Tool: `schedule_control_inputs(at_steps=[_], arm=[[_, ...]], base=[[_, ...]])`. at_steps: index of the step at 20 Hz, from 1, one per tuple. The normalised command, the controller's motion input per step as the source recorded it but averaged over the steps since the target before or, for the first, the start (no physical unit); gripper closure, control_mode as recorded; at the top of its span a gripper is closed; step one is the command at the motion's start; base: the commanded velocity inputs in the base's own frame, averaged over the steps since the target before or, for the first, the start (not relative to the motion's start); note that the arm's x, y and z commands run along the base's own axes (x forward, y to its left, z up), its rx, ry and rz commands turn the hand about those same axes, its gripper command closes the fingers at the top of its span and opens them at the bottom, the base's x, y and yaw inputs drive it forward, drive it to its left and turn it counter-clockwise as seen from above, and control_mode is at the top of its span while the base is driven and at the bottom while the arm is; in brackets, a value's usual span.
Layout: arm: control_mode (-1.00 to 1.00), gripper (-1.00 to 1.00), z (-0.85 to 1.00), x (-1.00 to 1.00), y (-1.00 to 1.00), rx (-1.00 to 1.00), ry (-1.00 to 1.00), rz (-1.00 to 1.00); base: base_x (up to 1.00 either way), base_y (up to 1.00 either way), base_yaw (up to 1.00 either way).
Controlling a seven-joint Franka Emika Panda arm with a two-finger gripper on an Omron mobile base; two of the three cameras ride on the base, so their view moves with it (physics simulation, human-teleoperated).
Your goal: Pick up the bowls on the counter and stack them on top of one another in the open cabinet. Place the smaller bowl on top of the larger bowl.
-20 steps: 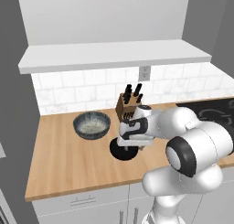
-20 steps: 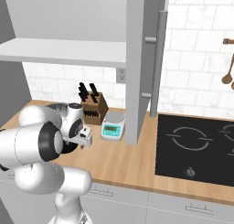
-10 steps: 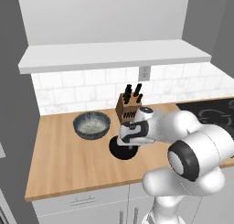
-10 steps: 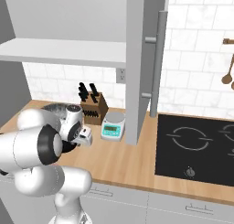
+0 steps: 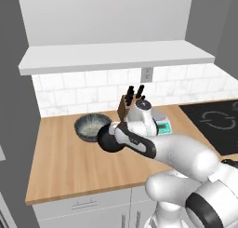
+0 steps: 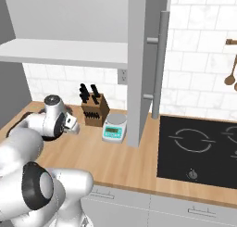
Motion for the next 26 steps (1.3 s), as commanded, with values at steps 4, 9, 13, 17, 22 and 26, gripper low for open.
schedule_control_inputs(at_steps=[4, 9, 13, 17, 22, 26], arm=[[-1.00, 1.00, 1.00, 0.24, 0.68, -0.03, -0.03, -0.21], [-1.00, 1.00, 0.79, 0.42, 0.55, -0.01, 0.00, -0.22], [-1.00, 1.00, 0.09, 0.21, 0.14, 0.00, 0.01, -0.08], [-1.00, 1.00, -0.13, 0.16, 0.00, 0.00, 0.01, 0.00], [-1.00, 1.00, -0.26, 0.25, 0.00, 0.00, 0.01, 0.00], [-1.00, 1.00, -0.31, 0.37, 0.00, 0.00, 0.01, 0.00]], base=[[0.00, 0.00, 0.00], [0.00, 0.00, 0.00], [0.00, 0.00, 0.00], [0.00, 0.00, 0.00], [0.00, 0.00, 0.00], [0.00, 0.00, 0.00]])
